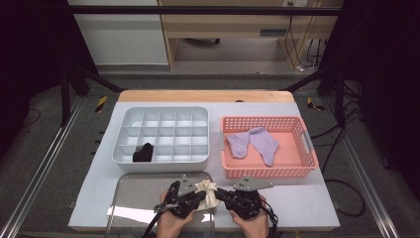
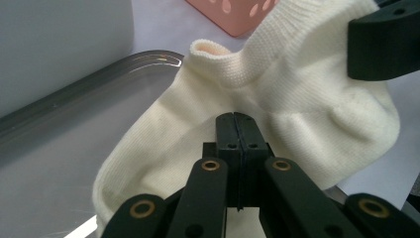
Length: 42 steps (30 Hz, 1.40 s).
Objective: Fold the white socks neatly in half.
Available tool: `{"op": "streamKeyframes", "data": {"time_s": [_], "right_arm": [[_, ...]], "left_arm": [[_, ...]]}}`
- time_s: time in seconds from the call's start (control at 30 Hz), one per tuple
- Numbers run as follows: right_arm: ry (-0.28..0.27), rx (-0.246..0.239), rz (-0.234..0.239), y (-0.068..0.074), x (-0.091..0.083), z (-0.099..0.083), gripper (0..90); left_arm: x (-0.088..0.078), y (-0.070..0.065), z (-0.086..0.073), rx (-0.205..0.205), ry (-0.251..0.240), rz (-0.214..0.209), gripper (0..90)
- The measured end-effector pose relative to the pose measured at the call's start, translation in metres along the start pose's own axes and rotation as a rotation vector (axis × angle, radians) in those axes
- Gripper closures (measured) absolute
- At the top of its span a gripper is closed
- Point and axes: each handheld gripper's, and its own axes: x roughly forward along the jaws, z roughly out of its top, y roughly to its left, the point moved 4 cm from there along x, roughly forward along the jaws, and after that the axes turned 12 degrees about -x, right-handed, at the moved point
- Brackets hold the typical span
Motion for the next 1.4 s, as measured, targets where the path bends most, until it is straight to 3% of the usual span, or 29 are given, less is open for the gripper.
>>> {"op": "streamKeyframes", "data": {"time_s": [0.17,0.3,0.37,0.4,0.43,0.5,0.63,0.97,1.2,1.4], "right_arm": [[0.013,0.000,-0.025,-0.004,0.000,0.000,86.3],[0.022,0.005,-0.034,-0.007,-0.002,0.000,86.2],[0.037,0.005,-0.044,-0.008,-0.002,-0.001,86.1],[0.038,0.004,-0.043,-0.009,-0.002,0.000,86.1],[0.043,0.000,-0.046,-0.009,-0.001,0.000,86.0],[0.045,-0.007,-0.048,-0.008,-0.001,0.001,85.9],[0.058,-0.015,-0.053,-0.007,0.001,0.003,85.5],[0.074,-0.080,-0.008,0.009,0.013,0.016,84.7],[0.110,-0.144,0.047,0.031,0.039,0.030,84.6],[0.155,-0.184,0.079,0.044,0.065,0.028,82.2]], "left_arm": [[-0.012,0.000,0.002,-0.002,-0.020,-0.032,88.9],[-0.031,0.008,0.005,-0.008,-0.060,-0.021,88.3],[-0.051,0.023,0.005,-0.039,-0.104,0.010,87.8],[-0.051,0.023,0.005,-0.039,-0.104,0.010,87.5],[-0.061,0.035,0.002,-0.058,-0.121,0.038,87.2],[-0.067,0.045,-0.003,-0.072,-0.122,0.055,86.9],[-0.064,0.054,-0.015,-0.105,-0.092,0.050,86.8],[-0.055,0.047,-0.019,-0.088,-0.068,0.042,86.7],[-0.052,0.051,-0.020,-0.092,-0.059,0.047,86.9],[-0.050,0.053,-0.022,-0.093,-0.051,0.056,87.6]]}}
